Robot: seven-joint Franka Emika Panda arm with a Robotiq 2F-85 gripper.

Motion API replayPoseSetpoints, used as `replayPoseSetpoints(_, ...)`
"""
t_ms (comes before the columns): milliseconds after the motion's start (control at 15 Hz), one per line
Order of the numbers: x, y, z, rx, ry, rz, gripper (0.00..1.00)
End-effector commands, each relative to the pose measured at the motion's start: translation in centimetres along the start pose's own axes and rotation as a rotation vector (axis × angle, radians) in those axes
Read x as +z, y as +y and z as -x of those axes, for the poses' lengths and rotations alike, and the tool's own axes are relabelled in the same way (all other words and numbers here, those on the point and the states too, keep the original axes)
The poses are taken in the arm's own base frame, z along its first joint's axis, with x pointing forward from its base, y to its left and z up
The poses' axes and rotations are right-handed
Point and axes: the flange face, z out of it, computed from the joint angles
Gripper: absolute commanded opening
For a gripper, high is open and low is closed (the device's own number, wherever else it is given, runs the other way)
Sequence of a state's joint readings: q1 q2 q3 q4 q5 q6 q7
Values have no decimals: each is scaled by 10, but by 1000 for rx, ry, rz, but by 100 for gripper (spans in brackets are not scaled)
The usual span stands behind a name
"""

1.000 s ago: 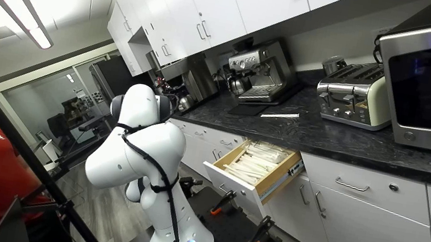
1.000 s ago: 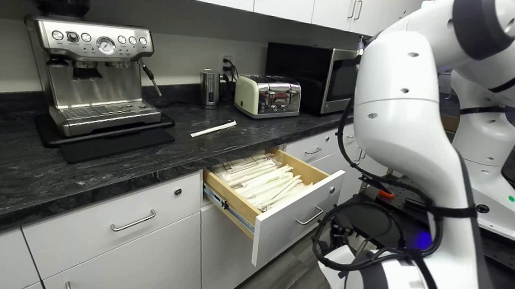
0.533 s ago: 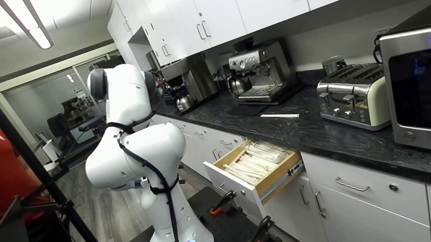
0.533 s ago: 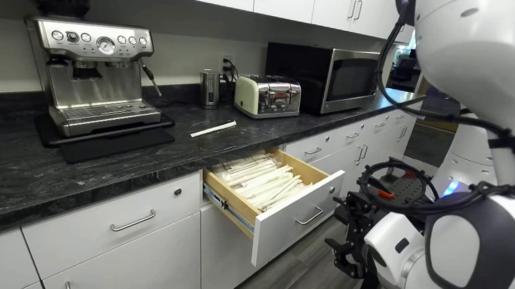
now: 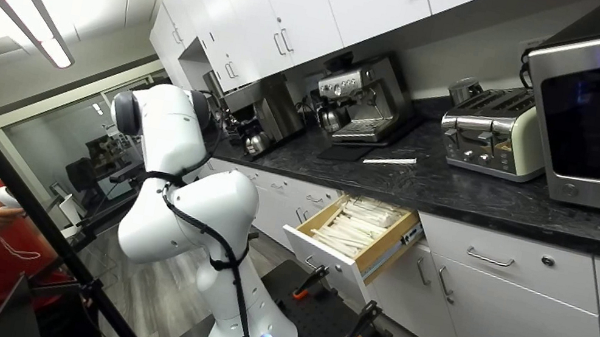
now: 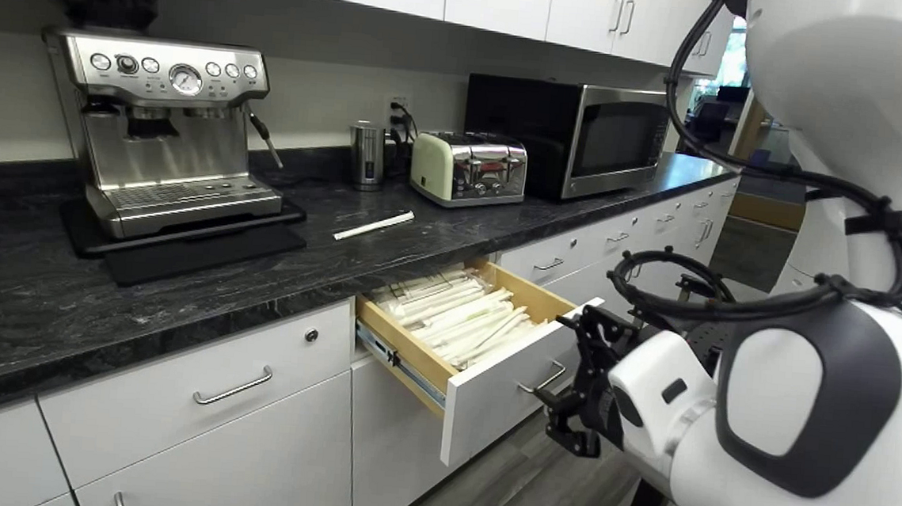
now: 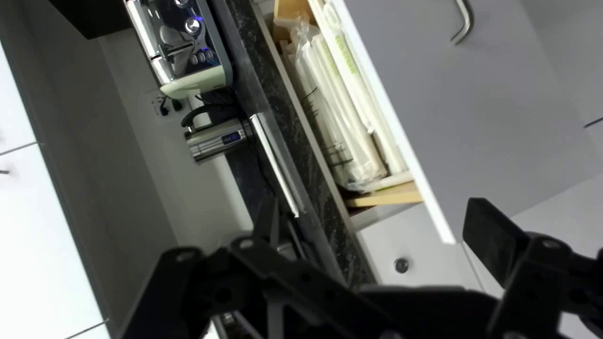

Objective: Pull open the sixth drawer from the right

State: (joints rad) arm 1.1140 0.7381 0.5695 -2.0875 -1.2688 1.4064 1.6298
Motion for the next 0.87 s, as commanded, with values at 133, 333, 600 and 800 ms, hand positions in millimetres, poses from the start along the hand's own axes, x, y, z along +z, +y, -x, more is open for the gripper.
replayPoseSetpoints(133, 11, 96, -102, 98, -24, 180, 100)
replayPoseSetpoints(333, 25, 154, -133, 91, -50, 232, 100)
replayPoseSetpoints(600, 33, 170, -150, 113, -75, 236, 100)
replayPoseSetpoints(800, 42, 191, -158, 129, -93, 246, 100)
